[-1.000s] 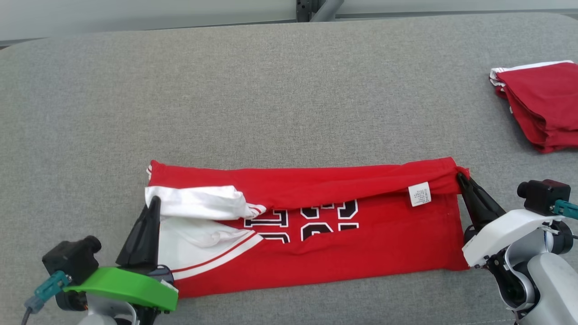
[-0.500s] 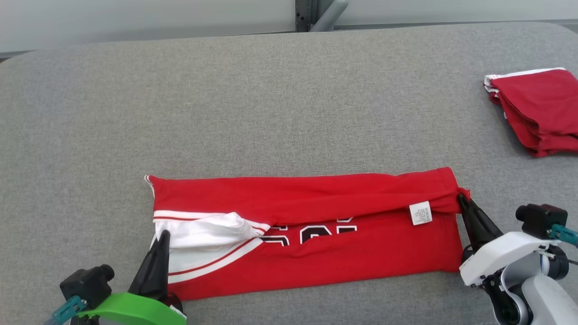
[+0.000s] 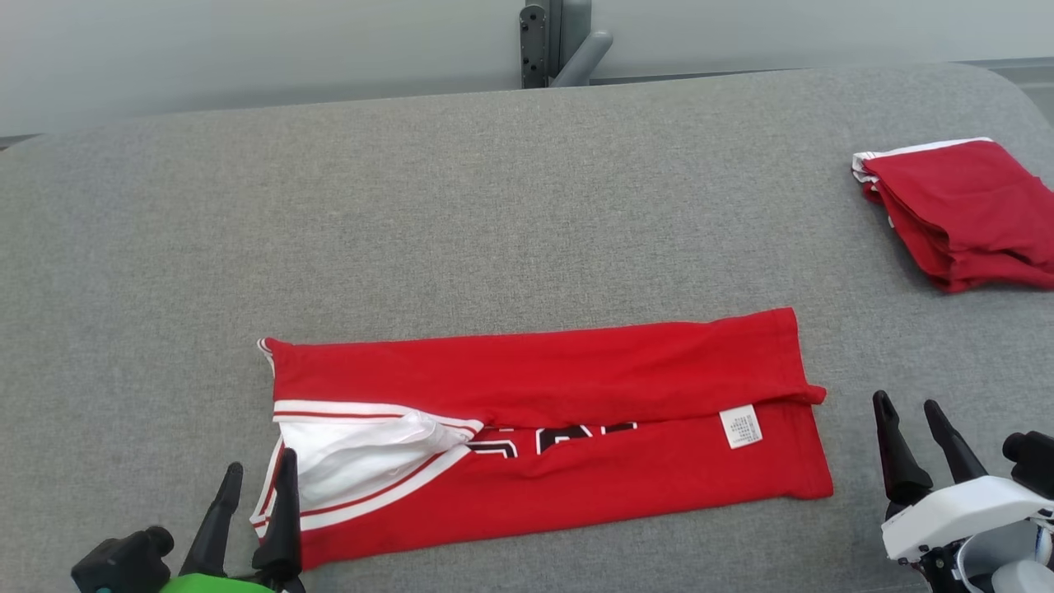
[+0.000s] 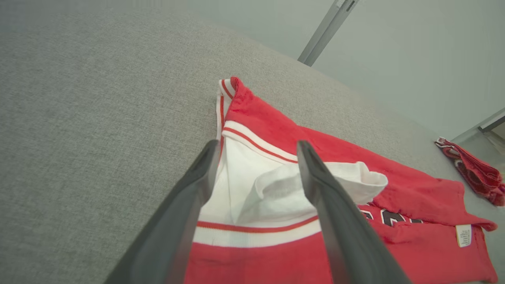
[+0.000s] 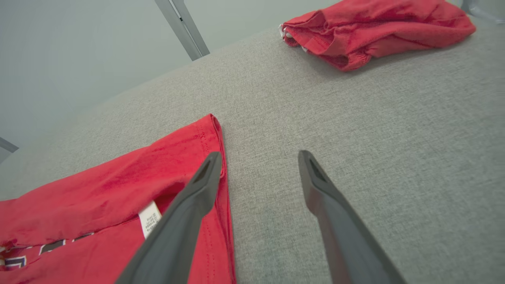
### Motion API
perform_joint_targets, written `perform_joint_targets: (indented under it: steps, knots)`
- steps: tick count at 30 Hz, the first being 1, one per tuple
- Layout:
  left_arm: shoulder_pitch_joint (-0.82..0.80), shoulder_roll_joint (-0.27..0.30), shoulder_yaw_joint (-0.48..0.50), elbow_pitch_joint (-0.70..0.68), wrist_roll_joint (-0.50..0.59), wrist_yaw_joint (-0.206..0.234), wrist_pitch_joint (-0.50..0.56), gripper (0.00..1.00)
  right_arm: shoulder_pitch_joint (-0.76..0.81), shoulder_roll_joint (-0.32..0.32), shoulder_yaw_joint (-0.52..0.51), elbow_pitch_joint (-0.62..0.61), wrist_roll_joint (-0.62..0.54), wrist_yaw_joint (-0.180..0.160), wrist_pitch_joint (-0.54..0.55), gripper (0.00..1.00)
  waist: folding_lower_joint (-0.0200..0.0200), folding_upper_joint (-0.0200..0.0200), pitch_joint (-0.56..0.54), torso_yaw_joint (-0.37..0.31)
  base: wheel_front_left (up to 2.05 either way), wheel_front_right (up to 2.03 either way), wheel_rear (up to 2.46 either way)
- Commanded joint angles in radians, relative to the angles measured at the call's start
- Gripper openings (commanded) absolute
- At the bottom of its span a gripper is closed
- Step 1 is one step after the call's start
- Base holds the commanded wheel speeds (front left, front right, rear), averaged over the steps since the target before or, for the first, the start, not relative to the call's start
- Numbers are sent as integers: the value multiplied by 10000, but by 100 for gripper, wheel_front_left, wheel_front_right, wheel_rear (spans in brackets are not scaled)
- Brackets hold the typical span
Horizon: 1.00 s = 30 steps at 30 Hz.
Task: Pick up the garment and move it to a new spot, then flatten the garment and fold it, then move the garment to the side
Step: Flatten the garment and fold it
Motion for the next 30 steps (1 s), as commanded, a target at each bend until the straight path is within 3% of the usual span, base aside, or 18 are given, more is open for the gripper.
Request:
perform_joint_targets:
  steps: [1,13,19,30]
  knots:
    - [-149,-41,-1,-117,178,24,-80,100,100,44,-138,-76,-120,-2,14,100,0,18,-134,4,0,0,0]
    - [-1082,-596,-340,-63,1441,235,-157,100,-673,639,-401,450,-1008,-2,595,100,0,18,-747,204,0,0,0]
    - [-1219,-905,-431,281,1910,199,-156,100,-1571,1112,-618,1775,-1550,-2,703,100,0,18,-858,500,0,0,0]
    - [-978,-1201,-53,466,2290,13,-160,100,-2435,1418,-665,4470,-2594,-2,707,100,0,18,-840,908,0,0,0]
